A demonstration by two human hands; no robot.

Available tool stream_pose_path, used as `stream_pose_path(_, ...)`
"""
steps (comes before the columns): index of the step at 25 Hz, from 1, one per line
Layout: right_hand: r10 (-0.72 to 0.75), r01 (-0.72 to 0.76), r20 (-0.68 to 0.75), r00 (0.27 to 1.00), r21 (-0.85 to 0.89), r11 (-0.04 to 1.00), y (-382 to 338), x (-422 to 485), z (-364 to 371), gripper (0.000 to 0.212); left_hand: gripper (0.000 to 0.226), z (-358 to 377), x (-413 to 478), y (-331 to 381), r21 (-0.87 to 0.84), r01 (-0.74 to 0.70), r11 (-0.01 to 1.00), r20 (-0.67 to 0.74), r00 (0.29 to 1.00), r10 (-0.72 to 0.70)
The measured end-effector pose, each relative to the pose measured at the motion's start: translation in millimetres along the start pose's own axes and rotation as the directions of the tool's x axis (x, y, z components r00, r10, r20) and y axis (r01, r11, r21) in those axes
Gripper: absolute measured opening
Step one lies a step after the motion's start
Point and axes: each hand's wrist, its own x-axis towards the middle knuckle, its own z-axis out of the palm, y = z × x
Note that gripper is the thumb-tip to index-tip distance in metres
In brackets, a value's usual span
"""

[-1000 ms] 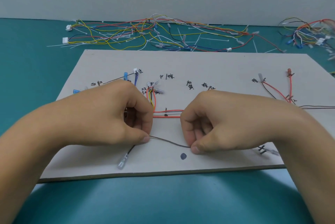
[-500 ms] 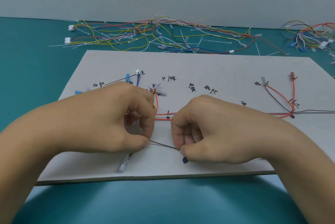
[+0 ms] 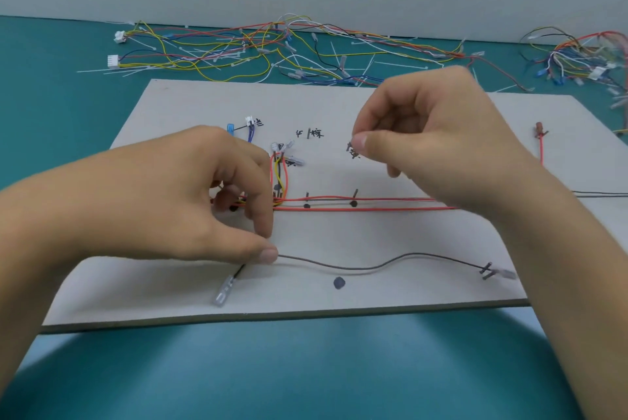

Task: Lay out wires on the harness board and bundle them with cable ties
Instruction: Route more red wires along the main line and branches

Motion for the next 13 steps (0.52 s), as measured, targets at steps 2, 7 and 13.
stream_pose_path(2, 0.026, -0.026, -0.004, 1.000, -0.036, 0.999, 1.5, 1.2, -2.9, 0.015, 0.026, 1.2, 0.7, -0.3, -0.003, -0.018, 1.000, -0.005, 1.000, 0.018)
stream_pose_path(7, 0.030, -0.026, 0.064, 0.998, -0.060, 0.998, 1.8, 1.0, -3.0, 0.011, 0.021, 8.8, 4.6, 3.7, 0.009, -0.091, 0.996, -0.083, 0.992, 0.092)
stream_pose_path(13, 0.012, -0.010, 0.024, 1.000, -0.074, 0.997, 3.6, 2.3, -6.3, 0.013, 0.017, 10.1, 8.7, 3.3, 0.016, -0.126, 0.992, -0.255, 0.959, 0.126)
